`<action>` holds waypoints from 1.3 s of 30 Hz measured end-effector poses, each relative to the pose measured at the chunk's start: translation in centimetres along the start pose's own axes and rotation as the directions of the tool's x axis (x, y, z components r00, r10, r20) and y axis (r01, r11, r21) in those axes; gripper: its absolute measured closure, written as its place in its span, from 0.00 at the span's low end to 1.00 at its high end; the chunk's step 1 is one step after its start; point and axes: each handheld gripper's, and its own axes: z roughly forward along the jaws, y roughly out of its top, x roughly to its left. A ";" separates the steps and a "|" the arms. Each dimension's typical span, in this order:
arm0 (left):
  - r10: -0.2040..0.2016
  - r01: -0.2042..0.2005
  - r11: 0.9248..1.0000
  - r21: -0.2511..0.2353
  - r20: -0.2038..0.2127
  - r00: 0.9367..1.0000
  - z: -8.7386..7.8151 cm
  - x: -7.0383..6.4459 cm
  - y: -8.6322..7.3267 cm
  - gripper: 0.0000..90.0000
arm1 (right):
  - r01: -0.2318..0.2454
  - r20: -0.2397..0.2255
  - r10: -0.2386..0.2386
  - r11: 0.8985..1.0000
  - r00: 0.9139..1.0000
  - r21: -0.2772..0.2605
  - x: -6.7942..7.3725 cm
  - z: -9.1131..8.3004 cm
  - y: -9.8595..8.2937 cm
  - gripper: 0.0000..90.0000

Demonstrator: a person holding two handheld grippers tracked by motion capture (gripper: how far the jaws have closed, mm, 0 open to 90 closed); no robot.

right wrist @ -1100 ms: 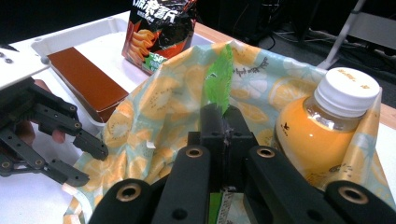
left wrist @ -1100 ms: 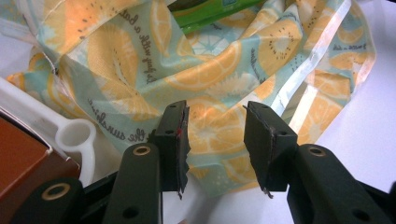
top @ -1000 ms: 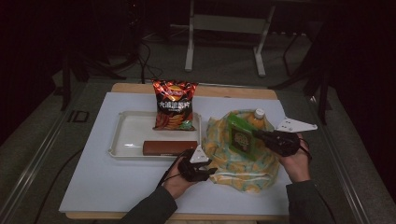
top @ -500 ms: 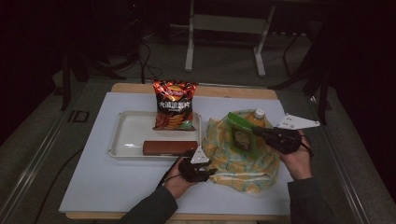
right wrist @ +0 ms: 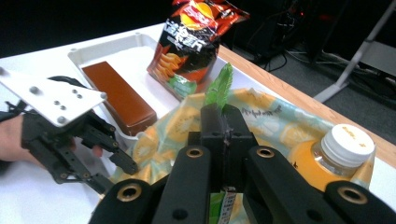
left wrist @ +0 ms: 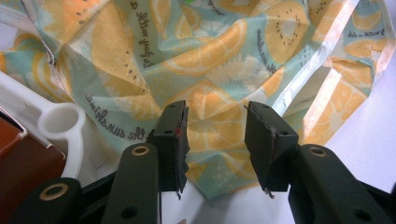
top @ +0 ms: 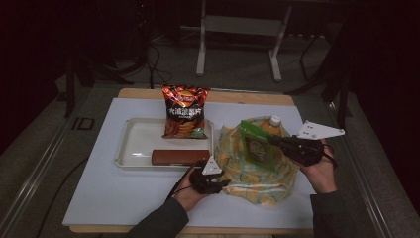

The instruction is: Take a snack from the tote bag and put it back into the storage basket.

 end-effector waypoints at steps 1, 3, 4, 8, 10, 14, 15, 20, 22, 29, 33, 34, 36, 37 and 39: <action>-0.001 0.001 1.000 0.000 0.000 1.000 0.0 0.0 0.0 0.65 | 0.001 -0.004 -0.001 1.000 1.000 -0.004 0.1 -0.2 0.1 1.00; -0.002 0.002 1.000 0.001 0.000 1.000 0.0 0.0 0.0 0.65 | 0.002 -0.007 -0.002 1.000 1.000 -0.008 0.1 -0.3 0.2 1.00; -0.005 0.005 1.000 0.000 0.002 1.000 0.0 0.0 0.0 0.65 | 0.003 -0.011 -0.004 1.000 1.000 -0.012 0.2 -0.4 0.3 1.00; -0.005 0.005 1.000 0.001 0.002 1.000 0.0 0.1 0.0 0.65 | 0.001 -0.031 -0.001 1.000 1.000 -0.025 0.3 -1.0 0.8 1.00; -0.008 0.008 1.000 0.000 0.003 1.000 0.0 0.1 0.0 0.65 | 0.001 -0.040 -0.002 0.999 0.999 -0.033 0.3 -1.2 0.9 1.00; -0.006 0.006 1.000 0.001 0.004 1.000 0.0 0.1 0.0 0.65 | -0.002 -0.057 0.000 0.999 0.998 -0.043 0.5 -1.3 1.2 1.00; -0.006 0.006 1.000 0.001 0.004 1.000 0.0 0.1 0.0 0.65 | 0.000 -0.060 -0.003 0.999 0.998 -0.045 0.6 -1.3 1.3 1.00; -0.003 0.003 1.000 0.001 0.004 1.000 0.0 0.1 0.0 0.64 | 0.002 -0.083 -0.007 0.998 0.997 -0.057 1.1 -1.1 1.9 1.00; 0.000 0.000 1.000 0.001 0.002 1.000 0.0 0.1 0.0 0.64 | 0.003 -0.087 -0.008 0.998 0.996 -0.058 1.1 -1.1 2.0 1.00; 0.000 0.000 1.000 0.000 0.005 1.000 0.0 0.1 -0.1 0.64 | 0.006 -0.134 -0.017 0.996 0.991 -0.086 1.8 -0.7 3.3 1.00; 0.005 -0.005 1.000 0.000 0.004 1.000 0.0 0.0 -0.1 0.63 | 0.008 -0.147 -0.023 0.995 0.989 -0.096 2.0 -0.1 3.8 1.00; 0.007 -0.007 1.000 -0.001 0.003 1.000 0.0 0.0 -0.1 0.63 | 0.006 -0.151 -0.021 0.995 0.988 -0.096 2.1 0.1 4.0 1.00; 0.011 -0.011 1.000 -0.002 0.002 1.000 0.0 0.0 -0.1 0.63 | 0.008 -0.155 -0.023 0.995 0.988 -0.097 2.2 0.5 4.2 1.00; 0.011 -0.011 1.000 -0.003 0.003 1.000 0.0 -0.1 -0.1 0.63 | 0.011 -0.158 -0.027 0.995 0.987 -0.097 2.2 0.7 4.4 1.00; 0.014 -0.014 1.000 -0.004 0.000 1.000 0.0 -0.1 -0.1 0.63 | 0.012 -0.164 -0.028 0.995 0.986 -0.100 2.4 1.1 4.7 1.00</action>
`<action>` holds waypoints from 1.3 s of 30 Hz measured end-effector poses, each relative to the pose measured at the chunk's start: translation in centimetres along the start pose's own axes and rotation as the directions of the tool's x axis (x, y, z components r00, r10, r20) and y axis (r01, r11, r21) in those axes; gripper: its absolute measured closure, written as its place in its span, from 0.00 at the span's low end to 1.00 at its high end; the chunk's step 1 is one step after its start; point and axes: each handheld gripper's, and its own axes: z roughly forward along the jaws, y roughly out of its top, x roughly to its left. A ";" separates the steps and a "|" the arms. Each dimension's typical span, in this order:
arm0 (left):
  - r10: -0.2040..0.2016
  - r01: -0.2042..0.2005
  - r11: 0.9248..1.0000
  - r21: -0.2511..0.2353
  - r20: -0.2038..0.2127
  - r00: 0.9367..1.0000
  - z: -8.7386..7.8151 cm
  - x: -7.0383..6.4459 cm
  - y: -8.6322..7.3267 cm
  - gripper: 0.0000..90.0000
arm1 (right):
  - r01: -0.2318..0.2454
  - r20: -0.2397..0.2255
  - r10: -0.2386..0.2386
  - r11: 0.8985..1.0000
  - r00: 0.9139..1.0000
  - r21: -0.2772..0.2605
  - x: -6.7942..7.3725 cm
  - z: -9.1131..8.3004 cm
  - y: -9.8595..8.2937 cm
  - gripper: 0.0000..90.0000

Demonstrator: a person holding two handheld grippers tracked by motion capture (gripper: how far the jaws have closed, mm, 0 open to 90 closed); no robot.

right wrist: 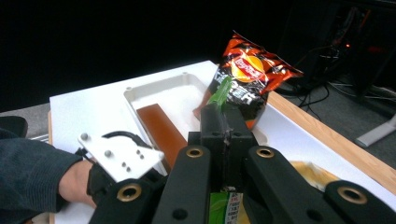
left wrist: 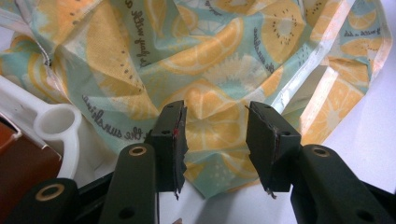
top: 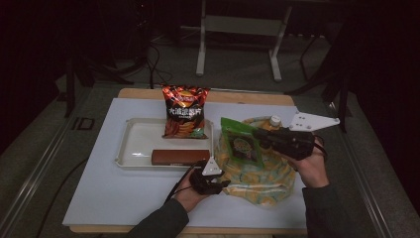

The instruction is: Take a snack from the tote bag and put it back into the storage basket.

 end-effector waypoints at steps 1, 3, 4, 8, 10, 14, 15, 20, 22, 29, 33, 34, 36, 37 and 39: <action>0.001 -0.001 1.000 0.000 0.000 1.000 0.0 0.0 0.0 0.63 | -0.001 -0.005 0.001 1.000 1.000 0.000 0.0 0.2 0.2 1.00; 0.001 -0.001 1.000 -0.002 0.000 1.000 0.0 0.0 0.0 0.63 | 0.002 -0.016 -0.002 1.000 1.000 -0.003 0.0 0.7 0.5 1.00; 0.001 -0.001 1.000 -0.002 0.001 1.000 0.0 0.0 0.0 0.63 | 0.001 -0.022 -0.002 1.000 1.000 -0.008 0.1 0.9 0.6 1.00; 0.001 -0.001 1.000 -0.002 0.002 1.000 0.0 0.0 0.0 0.63 | 0.011 -0.030 -0.011 1.000 1.000 -0.005 0.1 1.8 1.3 1.00; 0.002 -0.002 1.000 -0.003 0.001 1.000 0.0 0.0 0.0 0.63 | 0.016 -0.035 -0.016 1.000 0.999 -0.006 0.2 2.2 1.7 1.00; 0.008 -0.008 1.000 -0.001 0.001 1.000 0.0 0.0 0.0 0.63 | 0.032 -0.046 -0.033 0.999 0.998 -0.007 0.3 3.1 2.4 1.00; 0.007 -0.007 1.000 -0.002 0.000 1.000 0.0 0.0 0.0 0.63 | 0.034 -0.051 -0.035 0.999 0.998 -0.009 0.3 3.3 2.6 1.00; 0.008 -0.008 1.000 -0.002 -0.001 1.000 0.0 0.0 0.0 0.63 | 0.039 -0.063 -0.039 0.999 0.997 -0.010 -0.1 4.8 3.3 1.00; 0.008 -0.008 1.000 -0.003 -0.002 1.000 0.0 -0.1 0.0 0.63 | 0.040 -0.068 -0.040 0.999 0.997 -0.009 -0.1 5.3 3.5 1.00; 0.010 -0.010 1.000 -0.004 0.000 1.000 0.0 -0.1 0.0 0.63 | 0.040 -0.080 -0.040 0.999 0.996 -0.011 -0.5 7.1 4.1 1.00; 0.010 -0.010 1.000 -0.004 0.000 1.000 0.0 -0.1 0.0 0.63 | 0.041 -0.090 -0.042 0.999 0.995 -0.012 -0.5 7.9 4.5 1.00; 0.010 -0.010 1.000 -0.004 -0.001 1.000 0.0 -0.1 0.0 0.63 | 0.040 -0.090 -0.041 0.999 0.995 -0.014 -0.5 8.1 4.5 1.00; 0.009 -0.009 1.000 -0.004 0.000 1.000 0.0 -0.1 0.0 0.63 | 0.043 -0.095 -0.044 0.999 0.995 -0.013 -0.5 8.4 4.6 1.00; 0.008 -0.008 1.000 -0.004 0.000 1.000 0.0 -0.1 0.0 0.63 | 0.046 -0.095 -0.047 0.999 0.994 -0.011 -0.5 8.6 4.7 1.00; 0.009 -0.009 1.000 -0.004 0.001 1.000 0.0 -0.1 0.0 0.63 | 0.054 -0.093 -0.055 0.998 0.994 -0.010 -0.5 8.9 4.8 1.00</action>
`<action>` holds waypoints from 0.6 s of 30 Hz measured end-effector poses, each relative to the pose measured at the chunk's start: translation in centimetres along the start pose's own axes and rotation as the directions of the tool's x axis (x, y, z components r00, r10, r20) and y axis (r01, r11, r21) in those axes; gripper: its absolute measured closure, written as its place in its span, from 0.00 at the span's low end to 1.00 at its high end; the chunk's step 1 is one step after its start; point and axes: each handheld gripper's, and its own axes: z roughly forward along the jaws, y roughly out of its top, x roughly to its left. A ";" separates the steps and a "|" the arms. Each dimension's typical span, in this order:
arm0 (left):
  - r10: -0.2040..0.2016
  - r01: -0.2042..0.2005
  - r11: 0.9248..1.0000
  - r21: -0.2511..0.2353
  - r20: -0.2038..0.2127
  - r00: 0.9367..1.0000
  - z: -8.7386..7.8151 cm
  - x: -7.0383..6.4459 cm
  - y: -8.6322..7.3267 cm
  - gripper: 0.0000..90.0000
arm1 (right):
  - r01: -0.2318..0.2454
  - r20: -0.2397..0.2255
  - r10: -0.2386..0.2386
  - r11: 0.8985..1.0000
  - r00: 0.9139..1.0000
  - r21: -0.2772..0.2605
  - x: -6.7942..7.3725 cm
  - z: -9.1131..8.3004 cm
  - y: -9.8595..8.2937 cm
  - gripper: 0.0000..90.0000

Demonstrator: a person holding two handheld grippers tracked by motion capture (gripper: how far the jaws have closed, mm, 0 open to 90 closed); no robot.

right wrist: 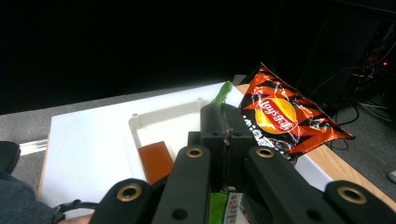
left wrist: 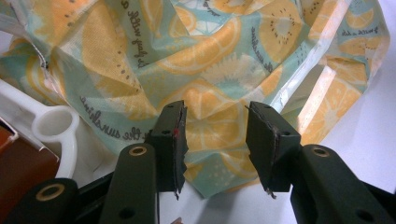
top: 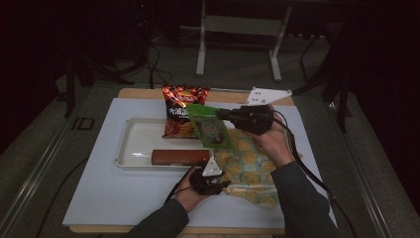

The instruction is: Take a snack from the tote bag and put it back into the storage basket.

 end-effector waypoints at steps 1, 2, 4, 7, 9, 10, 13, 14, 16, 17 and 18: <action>0.000 0.000 1.000 0.000 0.000 1.000 0.0 0.0 0.0 0.64 | 0.003 0.004 -0.003 1.000 1.000 0.001 0.0 0.1 0.0 1.00; 0.000 0.000 1.000 0.000 0.000 1.000 0.0 0.0 0.0 0.64 | 0.004 0.005 -0.004 1.000 1.000 0.002 0.0 0.2 0.1 1.00; -0.001 0.001 1.000 0.000 0.000 1.000 0.0 0.0 0.0 0.64 | 0.004 0.002 -0.004 1.000 1.000 0.001 0.0 0.4 0.2 1.00; -0.002 0.002 1.000 0.000 0.001 1.000 0.0 0.0 0.0 0.64 | 0.008 0.003 -0.008 1.000 1.000 0.002 -0.2 0.8 0.3 1.00; -0.002 0.002 1.000 0.000 0.002 1.000 0.0 0.0 0.0 0.64 | 0.009 0.002 -0.009 1.000 1.000 0.005 -0.3 1.0 0.4 1.00; -0.001 0.001 1.000 0.001 0.002 1.000 0.0 0.0 0.0 0.64 | 0.013 0.001 -0.013 1.000 1.000 0.005 -0.3 1.1 0.5 1.00; -0.002 0.002 1.000 0.002 0.003 1.000 0.0 0.1 0.0 0.64 | 0.014 -0.005 -0.014 1.000 1.000 0.005 -0.5 1.6 0.6 1.00; -0.002 0.002 1.000 0.001 0.004 1.000 0.0 0.1 0.0 0.64 | 0.014 -0.008 -0.014 1.000 1.000 0.004 -0.6 1.8 0.7 1.00; -0.003 0.003 1.000 0.001 0.006 1.000 0.0 0.1 0.0 0.64 | 0.008 -0.016 -0.008 1.000 1.000 0.002 -0.7 2.2 0.8 1.00; -0.003 0.003 1.000 0.001 0.006 1.000 0.0 0.1 0.0 0.64 | 0.007 -0.022 -0.007 1.000 1.000 -0.001 -0.8 2.5 0.8 1.00; -0.003 0.003 1.000 0.001 0.005 1.000 0.0 0.1 0.0 0.64 | 0.003 -0.027 -0.003 1.000 1.000 -0.002 -0.8 2.8 0.8 1.00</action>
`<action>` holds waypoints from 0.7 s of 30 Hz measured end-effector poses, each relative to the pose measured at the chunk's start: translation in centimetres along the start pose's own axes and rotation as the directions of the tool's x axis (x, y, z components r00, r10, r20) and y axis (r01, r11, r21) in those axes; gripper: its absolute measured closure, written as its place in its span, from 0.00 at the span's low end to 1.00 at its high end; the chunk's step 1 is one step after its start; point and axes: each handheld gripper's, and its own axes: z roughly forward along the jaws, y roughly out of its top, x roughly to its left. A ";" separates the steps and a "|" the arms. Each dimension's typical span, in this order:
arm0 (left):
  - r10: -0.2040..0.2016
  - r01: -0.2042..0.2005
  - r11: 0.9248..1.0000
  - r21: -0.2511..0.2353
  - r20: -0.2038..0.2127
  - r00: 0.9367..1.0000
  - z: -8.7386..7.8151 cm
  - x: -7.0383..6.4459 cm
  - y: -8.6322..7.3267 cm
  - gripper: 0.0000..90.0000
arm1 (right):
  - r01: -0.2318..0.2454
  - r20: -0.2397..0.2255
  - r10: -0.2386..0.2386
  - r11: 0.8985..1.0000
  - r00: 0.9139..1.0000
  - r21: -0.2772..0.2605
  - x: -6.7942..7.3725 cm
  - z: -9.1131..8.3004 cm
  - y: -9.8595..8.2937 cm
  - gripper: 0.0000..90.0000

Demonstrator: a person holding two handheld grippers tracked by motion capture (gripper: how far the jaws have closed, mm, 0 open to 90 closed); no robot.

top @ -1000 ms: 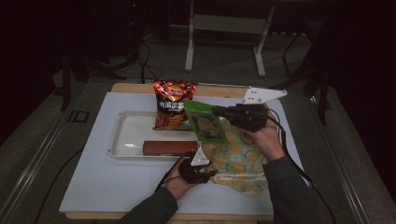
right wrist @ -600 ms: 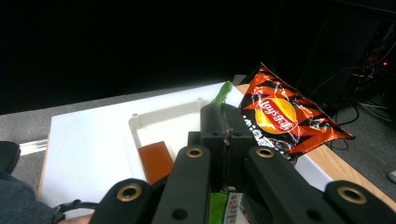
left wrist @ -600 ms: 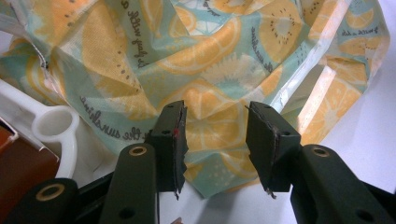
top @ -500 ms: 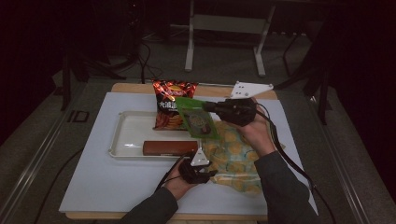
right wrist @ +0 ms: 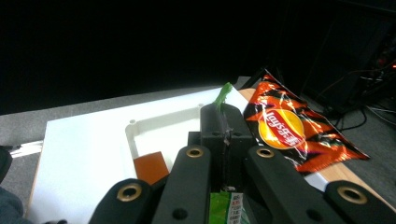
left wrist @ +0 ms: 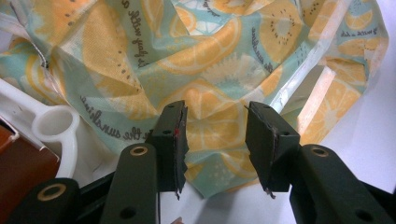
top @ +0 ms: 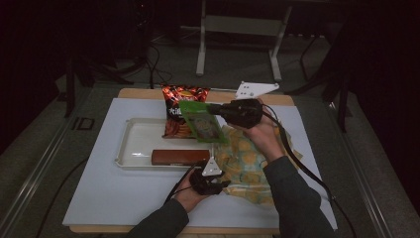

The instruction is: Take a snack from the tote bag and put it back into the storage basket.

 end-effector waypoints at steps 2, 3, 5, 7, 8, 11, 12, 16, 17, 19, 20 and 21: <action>0.000 0.000 1.000 0.000 -0.001 1.000 0.0 0.0 0.0 0.64 | -0.007 -0.007 0.007 1.000 1.000 0.002 -0.2 0.9 -0.1 1.00; 0.000 0.000 1.000 0.000 -0.002 1.000 0.0 0.0 0.0 0.64 | -0.012 -0.009 0.012 1.000 1.000 0.010 -0.3 1.3 -0.1 1.00; -0.004 0.004 1.000 -0.002 -0.002 1.000 0.0 0.0 0.0 0.64 | -0.023 -0.017 0.023 0.999 1.000 0.026 -0.5 2.3 -0.2 1.00; -0.005 0.005 1.000 -0.002 -0.001 1.000 0.0 0.0 0.0 0.64 | -0.025 -0.016 0.026 0.999 1.000 0.039 -0.6 3.2 -0.4 1.00; -0.005 0.005 1.000 -0.002 0.001 1.000 0.0 0.0 0.0 0.64 | -0.031 -0.020 0.032 0.999 0.999 0.041 -0.6 3.5 -0.4 1.00; -0.003 0.003 1.000 -0.002 0.000 1.000 0.0 0.0 0.0 0.65 | -0.050 -0.027 0.051 0.998 0.998 0.044 -0.9 4.7 -0.8 1.00; -0.002 0.002 1.000 -0.001 0.000 1.000 0.0 0.0 0.0 0.65 | -0.056 -0.026 0.057 0.997 0.998 0.049 -1.0 4.9 -1.0 1.00; -0.001 0.001 1.000 -0.001 0.002 1.000 0.0 0.0 0.0 0.65 | -0.058 -0.017 0.060 0.994 0.998 0.095 -1.0 6.6 -2.0 1.00; -0.001 0.001 1.000 -0.002 0.003 1.000 0.0 0.0 0.0 0.65 | -0.056 -0.014 0.058 0.993 0.998 0.101 -1.0 6.9 -2.2 1.00; 0.000 0.000 1.000 0.001 0.005 1.000 0.0 0.0 0.0 0.65 | -0.069 -0.011 0.071 0.992 0.997 0.109 -1.0 7.6 -2.7 1.00; 0.001 -0.001 1.000 0.002 0.003 1.000 0.0 0.0 0.0 0.65 | -0.078 -0.010 0.079 0.991 0.997 0.111 -1.1 8.0 -2.9 1.00; 0.001 -0.001 1.000 -0.001 0.001 1.000 0.0 0.0 0.0 0.65 | -0.085 -0.012 0.087 0.990 0.996 0.111 -1.2 8.2 -3.1 1.00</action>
